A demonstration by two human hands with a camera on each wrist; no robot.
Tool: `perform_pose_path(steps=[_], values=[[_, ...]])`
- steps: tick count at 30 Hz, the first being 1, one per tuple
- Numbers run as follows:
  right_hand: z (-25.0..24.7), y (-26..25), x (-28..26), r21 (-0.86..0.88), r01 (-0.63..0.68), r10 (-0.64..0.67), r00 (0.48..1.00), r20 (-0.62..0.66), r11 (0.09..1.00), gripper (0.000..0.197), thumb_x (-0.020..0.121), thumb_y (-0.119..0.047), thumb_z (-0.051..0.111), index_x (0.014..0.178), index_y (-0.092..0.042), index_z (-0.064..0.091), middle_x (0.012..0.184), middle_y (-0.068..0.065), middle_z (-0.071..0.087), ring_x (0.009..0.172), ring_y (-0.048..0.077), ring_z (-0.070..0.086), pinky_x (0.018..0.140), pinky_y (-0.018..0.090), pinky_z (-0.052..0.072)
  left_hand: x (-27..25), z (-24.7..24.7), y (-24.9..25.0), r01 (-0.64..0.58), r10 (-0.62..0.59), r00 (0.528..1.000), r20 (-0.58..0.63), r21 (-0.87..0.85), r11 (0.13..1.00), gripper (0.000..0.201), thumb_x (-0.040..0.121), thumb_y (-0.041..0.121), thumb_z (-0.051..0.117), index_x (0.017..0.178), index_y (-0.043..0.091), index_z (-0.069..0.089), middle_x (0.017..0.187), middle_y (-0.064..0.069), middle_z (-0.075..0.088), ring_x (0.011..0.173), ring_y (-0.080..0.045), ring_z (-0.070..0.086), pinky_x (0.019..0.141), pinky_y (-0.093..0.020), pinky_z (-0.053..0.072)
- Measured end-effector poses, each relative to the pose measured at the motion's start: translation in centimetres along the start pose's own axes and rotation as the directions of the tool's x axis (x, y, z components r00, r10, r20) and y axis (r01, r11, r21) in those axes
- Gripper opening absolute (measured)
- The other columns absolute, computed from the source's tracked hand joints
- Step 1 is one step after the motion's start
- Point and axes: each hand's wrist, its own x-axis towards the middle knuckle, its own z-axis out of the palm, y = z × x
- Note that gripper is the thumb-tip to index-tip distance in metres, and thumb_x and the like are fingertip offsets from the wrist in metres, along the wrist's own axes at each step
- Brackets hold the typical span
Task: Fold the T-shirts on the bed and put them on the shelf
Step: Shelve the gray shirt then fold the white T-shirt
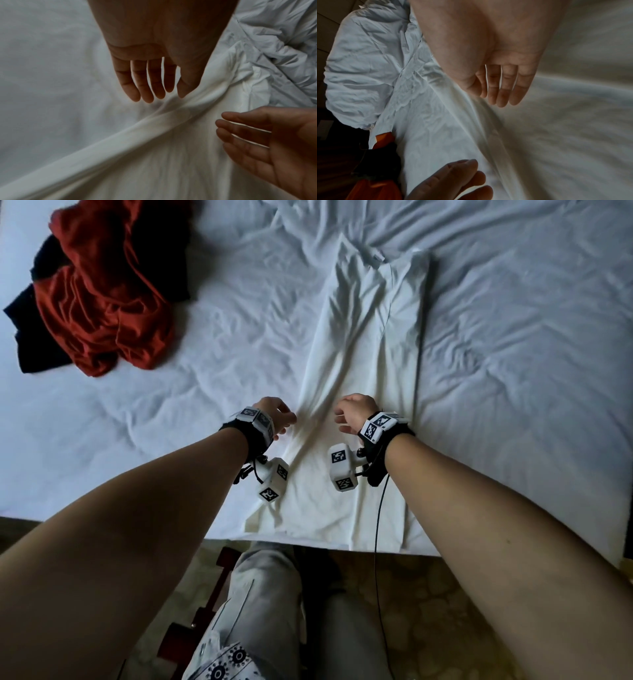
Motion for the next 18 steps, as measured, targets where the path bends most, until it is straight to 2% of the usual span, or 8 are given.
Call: perform_pose_path(steps=[2,5,7,9,11,15,18], values=[[0.4,1.7,-0.8,-0.011,0.009,-0.009,1.0,0.01,1.0,0.014,0.09,-0.011,0.049,0.082,-0.017,0.058,0.072,0.002,0.06,0.066,0.015,0.058,0.064,0.03,0.053,-0.8,0.7,-2.1,0.016,-0.016,1.0,-0.001,0.065,0.998,0.015,0.076,0.03,0.072,0.078,0.019,0.062,0.075,-0.005,0.072,0.078,-0.024,0.072,0.077,-0.043,0.06],[0.8,4.2,-2.0,-0.004,0.008,-0.007,1.0,0.027,1.0,0.012,0.092,-0.012,0.048,0.09,-0.015,0.06,0.073,0.001,0.06,0.066,0.014,0.058,0.063,0.029,0.052,-2.1,1.9,-4.7,0.04,-0.037,0.999,-0.022,0.136,0.99,0.026,0.072,0.038,0.077,0.079,0.02,0.06,0.078,-0.007,0.072,0.081,-0.024,0.071,0.078,-0.043,0.059],[1.0,5.5,-2.6,-0.007,0.011,-0.011,0.999,0.035,1.0,0.015,0.091,-0.012,0.048,0.082,-0.017,0.059,0.073,0.002,0.06,0.067,0.015,0.058,0.064,0.029,0.052,-3.3,2.6,-5.7,0.042,-0.036,0.999,-0.037,0.183,0.982,0.033,0.07,0.042,0.08,0.08,0.019,0.058,0.083,-0.009,0.071,0.083,-0.027,0.069,0.08,-0.041,0.058],[1.1,6.9,-3.2,-0.016,0.02,-0.019,0.999,0.038,1.0,0.019,0.091,-0.012,0.049,0.076,-0.018,0.057,0.073,0.003,0.06,0.068,0.016,0.058,0.064,0.029,0.053,-4.5,3.4,-6.6,0.038,-0.029,0.999,-0.038,0.247,0.968,0.037,0.069,0.044,0.081,0.083,0.018,0.058,0.087,-0.008,0.068,0.081,-0.027,0.065,0.077,-0.034,0.056],[1.1,7.9,-3.6,-0.025,0.027,-0.026,0.999,0.038,0.999,0.019,0.091,-0.012,0.049,0.075,-0.018,0.057,0.074,0.004,0.06,0.068,0.016,0.058,0.064,0.029,0.053,-5.2,4.0,-7.5,0.038,-0.03,0.999,-0.03,0.316,0.948,0.04,0.069,0.043,0.081,0.088,0.017,0.058,0.088,-0.006,0.064,0.079,-0.025,0.06,0.072,-0.029,0.05],[1.1,9.6,-4.5,-0.042,0.036,-0.034,0.998,0.057,0.998,0.02,0.093,-0.011,0.046,0.076,-0.018,0.055,0.072,0.001,0.058,0.062,0.013,0.056,0.058,0.026,0.049,-6.1,5.0,-8.9,0.031,-0.014,0.999,-0.041,0.448,0.894,0.031,0.074,0.029,0.08,0.094,0.016,0.061,0.101,-0.011,0.064,0.083,-0.028,0.057,0.076,-0.033,0.047],[1.0,10.5,-5.1,-0.067,0.041,-0.036,0.996,0.076,0.997,0.022,0.092,-0.01,0.046,0.074,-0.017,0.055,0.071,0.003,0.057,0.062,0.014,0.055,0.057,0.026,0.047,-6.7,5.4,-9.3,0.039,-0.002,0.996,-0.084,0.453,0.891,0.023,0.082,0.025,0.072,0.102,0.014,0.064,0.105,-0.013,0.062,0.088,-0.032,0.059,0.075,-0.032,0.044]])
